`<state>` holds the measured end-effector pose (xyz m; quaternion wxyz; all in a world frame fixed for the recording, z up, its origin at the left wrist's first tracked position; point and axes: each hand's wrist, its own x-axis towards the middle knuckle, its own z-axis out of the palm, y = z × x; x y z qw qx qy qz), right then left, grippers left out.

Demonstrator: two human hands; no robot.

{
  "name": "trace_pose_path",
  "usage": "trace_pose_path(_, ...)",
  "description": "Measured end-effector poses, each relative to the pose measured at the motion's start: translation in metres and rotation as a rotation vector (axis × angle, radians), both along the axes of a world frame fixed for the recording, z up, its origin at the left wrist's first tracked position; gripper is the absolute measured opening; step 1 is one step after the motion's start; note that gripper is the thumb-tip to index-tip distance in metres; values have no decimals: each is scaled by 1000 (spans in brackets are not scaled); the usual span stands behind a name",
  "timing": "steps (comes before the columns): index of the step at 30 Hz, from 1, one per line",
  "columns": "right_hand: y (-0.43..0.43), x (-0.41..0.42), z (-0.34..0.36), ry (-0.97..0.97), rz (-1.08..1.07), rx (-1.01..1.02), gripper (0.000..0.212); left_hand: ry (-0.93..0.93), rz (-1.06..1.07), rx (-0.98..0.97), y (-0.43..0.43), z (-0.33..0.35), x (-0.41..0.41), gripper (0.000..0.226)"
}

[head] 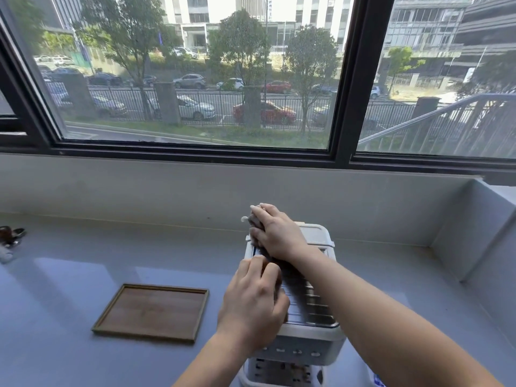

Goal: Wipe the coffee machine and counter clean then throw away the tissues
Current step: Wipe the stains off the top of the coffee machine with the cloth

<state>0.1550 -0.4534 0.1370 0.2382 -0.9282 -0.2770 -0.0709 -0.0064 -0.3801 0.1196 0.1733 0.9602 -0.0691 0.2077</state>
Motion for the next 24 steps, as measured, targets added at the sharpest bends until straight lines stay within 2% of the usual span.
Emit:
trace_pose_path(6, -7, -19, -1, -123, 317, -24, 38, -4, -2, 5, 2, -2, -1, 17)
trace_pose_path(8, -23, -12, 0, -147, 205, 1, 34, 1, -7, -7, 2, -1, 0, 15)
trace_pose_path(12, -45, 8, 6, -53, -127, -35, 32, 21, -14, -34, 0, 2, -3, 14)
trace_pose_path(17, -40, 4, -4, -60, -272, 32, 27, 24, -7, -14, -3, 5, -2, 16)
trace_pose_path(22, -1, -17, -3, -104, 110, 53, 32, 40, 12, -35, 2, 2, -3, 13)
trace_pose_path(24, -16, -17, -3, -119, 140, 44, 33, 37, 4, -41, 2, 1, -2, 12)
